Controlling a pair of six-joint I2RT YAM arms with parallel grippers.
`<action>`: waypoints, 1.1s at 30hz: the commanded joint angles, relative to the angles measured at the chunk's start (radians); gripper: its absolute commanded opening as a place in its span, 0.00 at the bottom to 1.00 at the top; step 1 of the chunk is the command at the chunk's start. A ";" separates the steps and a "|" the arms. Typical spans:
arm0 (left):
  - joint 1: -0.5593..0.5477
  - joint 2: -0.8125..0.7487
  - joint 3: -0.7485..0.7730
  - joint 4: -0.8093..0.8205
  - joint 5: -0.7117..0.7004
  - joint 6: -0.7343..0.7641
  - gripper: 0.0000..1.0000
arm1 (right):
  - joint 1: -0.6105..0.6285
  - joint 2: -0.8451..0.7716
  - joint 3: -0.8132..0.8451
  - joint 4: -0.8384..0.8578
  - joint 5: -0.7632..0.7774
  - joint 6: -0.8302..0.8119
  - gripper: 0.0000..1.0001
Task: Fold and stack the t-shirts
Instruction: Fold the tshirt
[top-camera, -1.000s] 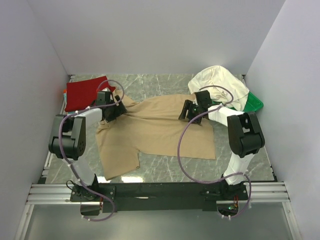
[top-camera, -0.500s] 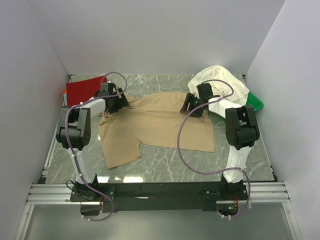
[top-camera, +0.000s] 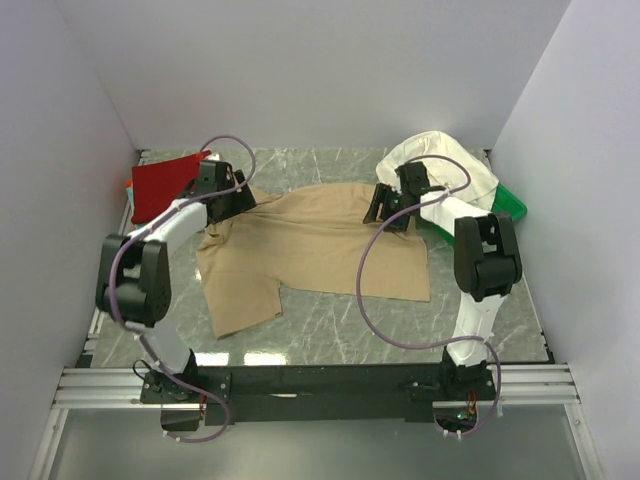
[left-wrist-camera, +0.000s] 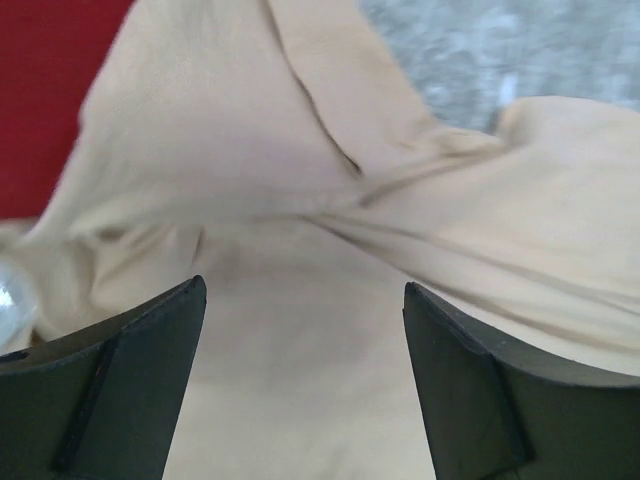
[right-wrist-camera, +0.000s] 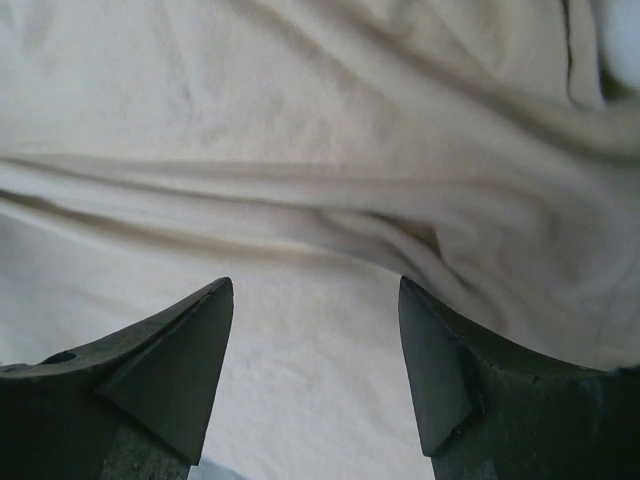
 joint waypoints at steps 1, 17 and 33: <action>-0.022 -0.146 -0.046 -0.004 -0.045 -0.008 0.86 | -0.001 -0.139 -0.044 0.024 -0.007 -0.010 0.73; -0.033 -0.199 -0.308 0.105 -0.003 -0.037 0.87 | 0.048 -0.201 -0.302 0.150 -0.034 0.022 0.73; 0.012 0.033 -0.156 0.125 0.023 0.003 0.86 | 0.020 -0.093 -0.227 0.079 0.051 -0.007 0.73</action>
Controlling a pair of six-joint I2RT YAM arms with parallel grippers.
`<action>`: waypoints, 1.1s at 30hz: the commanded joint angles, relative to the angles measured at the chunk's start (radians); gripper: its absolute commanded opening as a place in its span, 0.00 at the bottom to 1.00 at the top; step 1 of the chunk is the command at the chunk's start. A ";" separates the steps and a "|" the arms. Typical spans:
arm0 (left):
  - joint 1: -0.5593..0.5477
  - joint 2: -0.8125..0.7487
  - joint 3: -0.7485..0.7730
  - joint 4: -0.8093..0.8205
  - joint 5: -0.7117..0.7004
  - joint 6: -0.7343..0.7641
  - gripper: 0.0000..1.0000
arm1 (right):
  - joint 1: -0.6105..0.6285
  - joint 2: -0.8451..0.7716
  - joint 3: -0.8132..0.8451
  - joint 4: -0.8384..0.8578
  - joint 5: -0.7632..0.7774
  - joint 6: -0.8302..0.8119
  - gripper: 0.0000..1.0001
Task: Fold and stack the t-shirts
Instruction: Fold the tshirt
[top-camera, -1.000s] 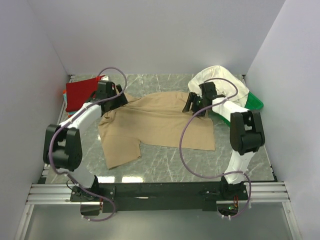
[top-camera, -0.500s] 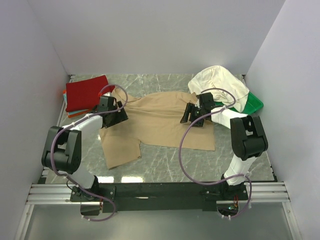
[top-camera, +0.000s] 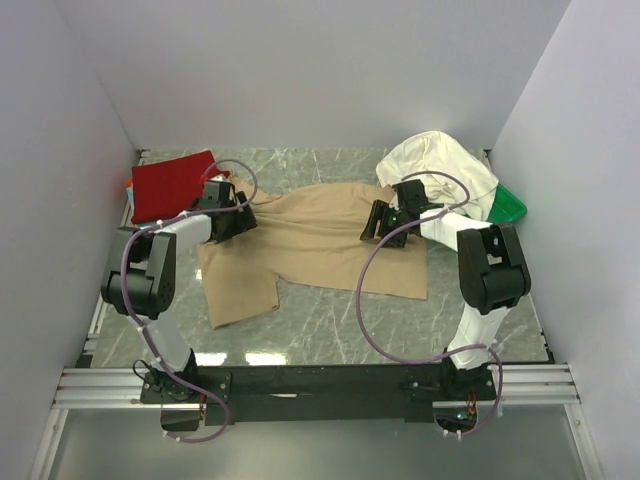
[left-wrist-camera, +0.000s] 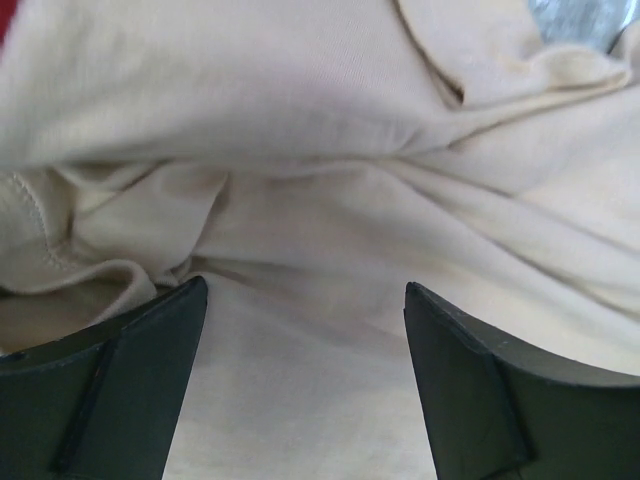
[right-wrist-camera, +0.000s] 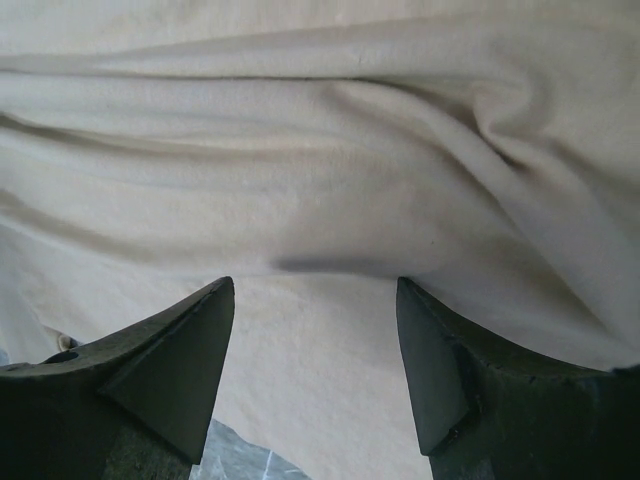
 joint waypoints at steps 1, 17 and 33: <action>0.014 0.037 0.028 0.010 0.013 0.022 0.86 | -0.019 0.048 0.022 -0.030 0.062 -0.026 0.73; 0.015 0.065 0.174 -0.042 -0.003 0.026 0.86 | -0.048 0.089 0.165 -0.075 0.040 -0.049 0.73; -0.130 -0.504 -0.306 -0.355 -0.444 -0.250 0.78 | -0.058 -0.073 0.061 -0.052 0.074 -0.077 0.73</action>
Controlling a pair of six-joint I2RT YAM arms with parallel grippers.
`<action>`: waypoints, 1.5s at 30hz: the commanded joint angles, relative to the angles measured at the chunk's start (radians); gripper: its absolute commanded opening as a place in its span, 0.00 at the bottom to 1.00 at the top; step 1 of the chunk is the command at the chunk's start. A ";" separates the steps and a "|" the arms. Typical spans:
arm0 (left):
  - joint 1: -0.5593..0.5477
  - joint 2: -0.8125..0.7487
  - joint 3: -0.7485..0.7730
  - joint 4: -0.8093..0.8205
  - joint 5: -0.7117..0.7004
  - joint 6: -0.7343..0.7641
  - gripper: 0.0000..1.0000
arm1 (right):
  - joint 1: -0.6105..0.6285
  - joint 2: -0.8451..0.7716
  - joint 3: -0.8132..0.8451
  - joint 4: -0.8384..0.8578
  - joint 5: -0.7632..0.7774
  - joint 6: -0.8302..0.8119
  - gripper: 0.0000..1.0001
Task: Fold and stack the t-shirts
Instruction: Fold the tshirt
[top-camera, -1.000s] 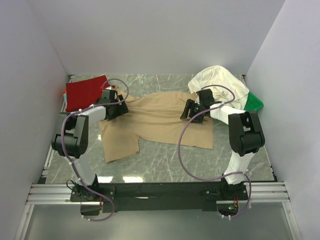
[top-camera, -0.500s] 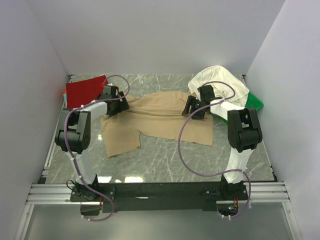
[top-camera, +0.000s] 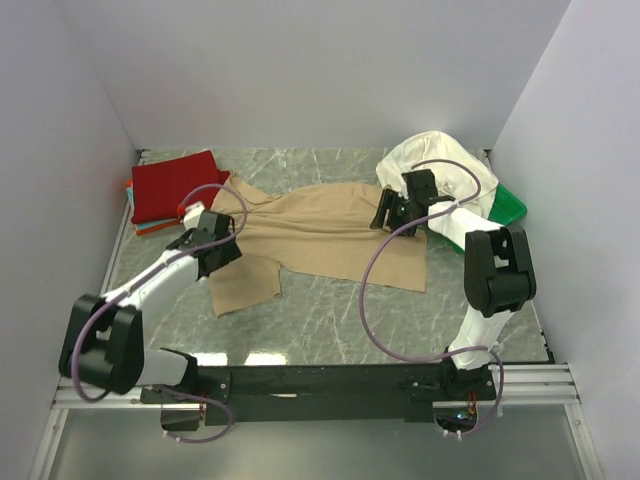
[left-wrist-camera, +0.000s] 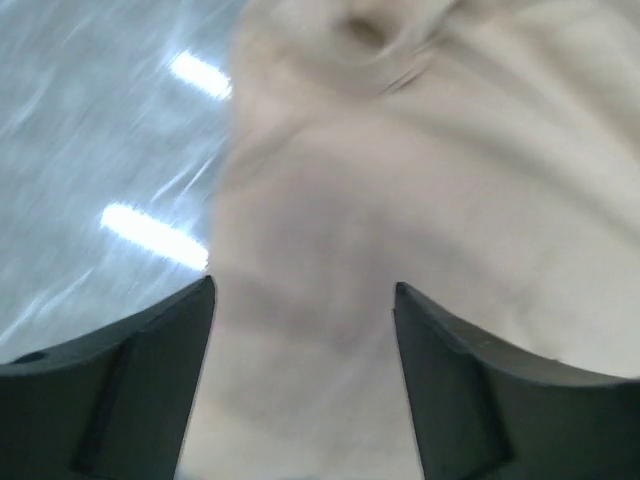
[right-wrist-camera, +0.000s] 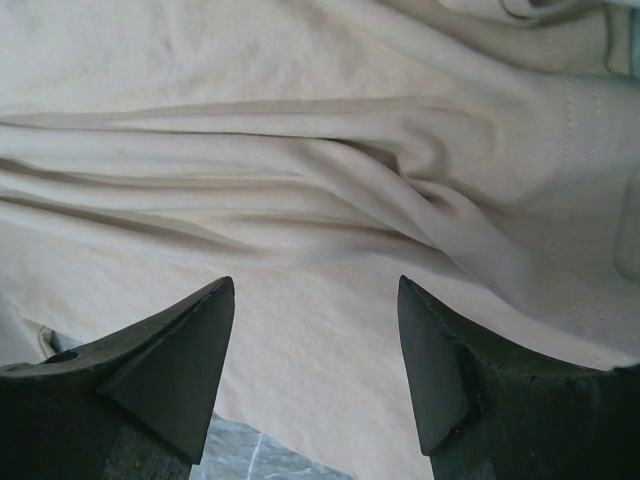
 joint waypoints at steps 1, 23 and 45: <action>-0.025 -0.123 -0.060 -0.121 -0.084 -0.115 0.74 | -0.015 -0.051 -0.022 0.012 0.010 -0.019 0.73; -0.172 -0.209 -0.180 -0.378 -0.067 -0.447 0.55 | -0.045 -0.040 -0.039 0.052 -0.092 -0.011 0.73; -0.225 -0.192 -0.211 -0.414 -0.091 -0.508 0.41 | -0.055 -0.057 -0.059 0.055 -0.100 -0.011 0.73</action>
